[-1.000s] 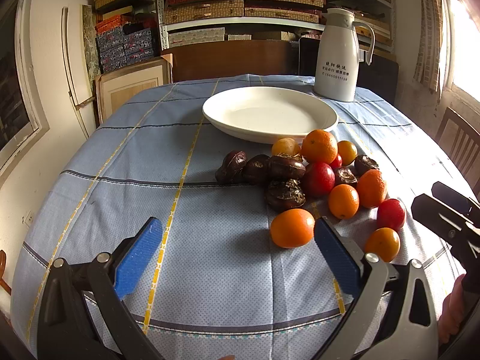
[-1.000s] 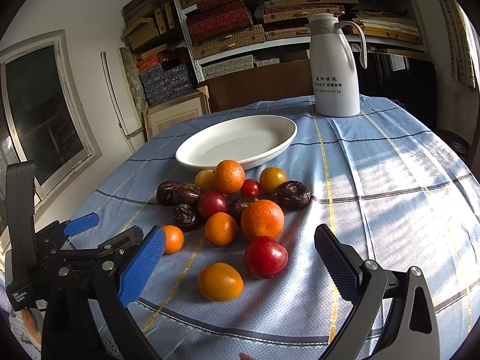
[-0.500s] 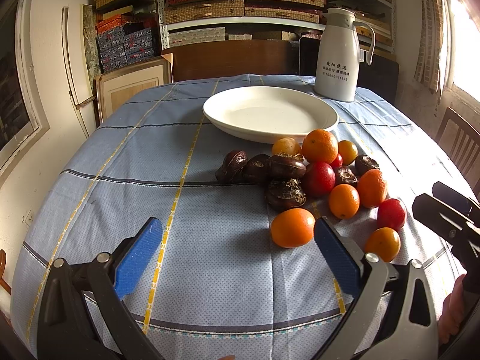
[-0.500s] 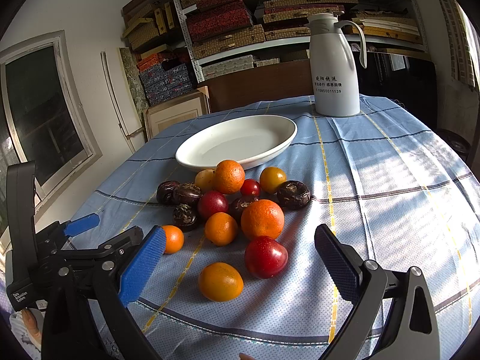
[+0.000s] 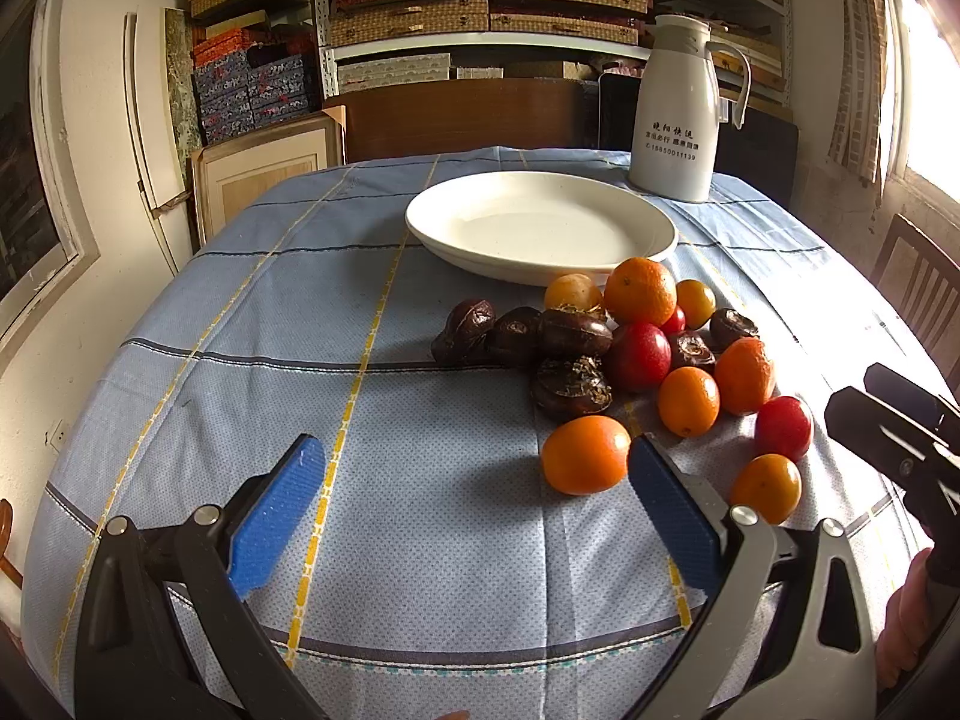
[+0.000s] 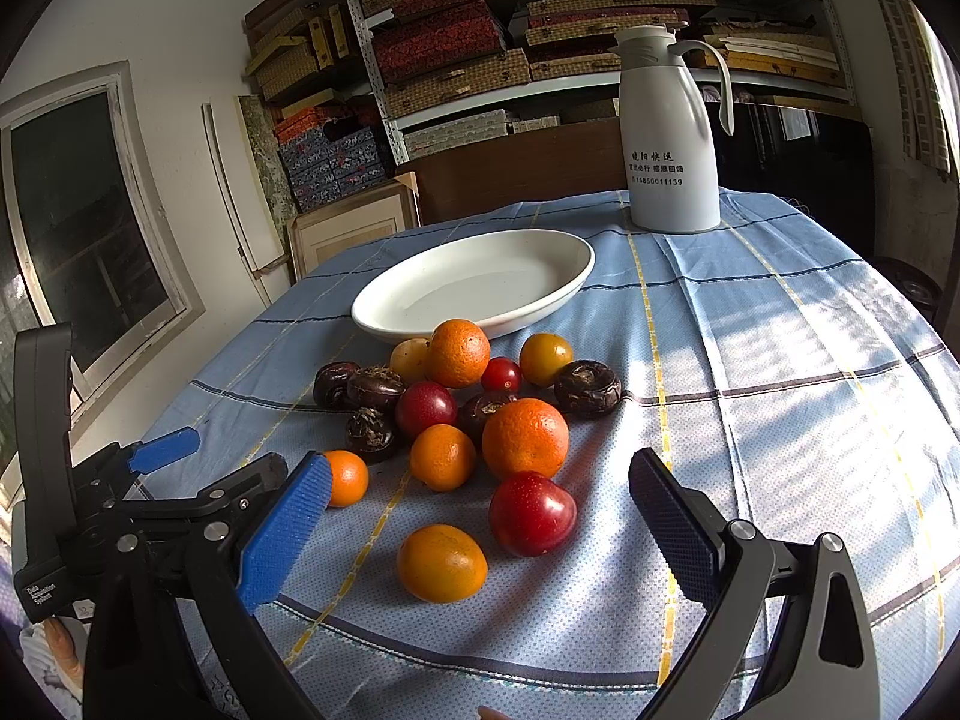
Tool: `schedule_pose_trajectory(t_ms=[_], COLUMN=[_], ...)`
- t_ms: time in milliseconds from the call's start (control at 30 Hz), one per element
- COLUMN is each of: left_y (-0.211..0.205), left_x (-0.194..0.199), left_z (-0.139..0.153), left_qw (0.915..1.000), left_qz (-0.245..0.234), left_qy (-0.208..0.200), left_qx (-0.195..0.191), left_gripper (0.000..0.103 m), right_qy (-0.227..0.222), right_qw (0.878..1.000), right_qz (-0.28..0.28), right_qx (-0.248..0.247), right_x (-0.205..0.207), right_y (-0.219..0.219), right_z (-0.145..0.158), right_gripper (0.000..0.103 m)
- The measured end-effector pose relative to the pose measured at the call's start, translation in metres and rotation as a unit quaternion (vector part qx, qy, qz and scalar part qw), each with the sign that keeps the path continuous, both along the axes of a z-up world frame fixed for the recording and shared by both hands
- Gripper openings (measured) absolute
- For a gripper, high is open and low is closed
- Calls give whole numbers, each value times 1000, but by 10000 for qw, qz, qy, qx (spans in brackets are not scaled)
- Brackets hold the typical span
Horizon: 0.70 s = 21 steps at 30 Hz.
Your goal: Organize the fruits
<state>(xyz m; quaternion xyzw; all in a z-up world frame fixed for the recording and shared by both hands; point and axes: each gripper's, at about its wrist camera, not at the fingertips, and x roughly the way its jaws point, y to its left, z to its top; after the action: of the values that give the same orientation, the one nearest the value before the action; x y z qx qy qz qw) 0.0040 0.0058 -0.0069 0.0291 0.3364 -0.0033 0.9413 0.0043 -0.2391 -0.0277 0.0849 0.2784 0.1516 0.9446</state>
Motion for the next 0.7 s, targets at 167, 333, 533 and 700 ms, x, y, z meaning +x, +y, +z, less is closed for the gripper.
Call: schedule_pose_trajectory(t_ms=[167,333,533,700], left_y=[0,0,0,3], left_x=[0,0,0,5], left_z=[0,0,0,-7], left_qw=[10000,10000,10000,9998], left_qz=[1,-1,-2,4], left_qy=[0,1,6,192], left_qx=[-1,-1,-3,-16], left_gripper=[99,99,99,99], right_qy=[3,4,60,655], right_qw=[10000,10000,9999,9956], right_qz=[0,1,121,638], right_qx=[3,4,72,185], right_x=[0,1,2,11], right_y=[0,-1,4,15], right_z=[0,0,-5,-21], right_gripper=[99,99,99,99])
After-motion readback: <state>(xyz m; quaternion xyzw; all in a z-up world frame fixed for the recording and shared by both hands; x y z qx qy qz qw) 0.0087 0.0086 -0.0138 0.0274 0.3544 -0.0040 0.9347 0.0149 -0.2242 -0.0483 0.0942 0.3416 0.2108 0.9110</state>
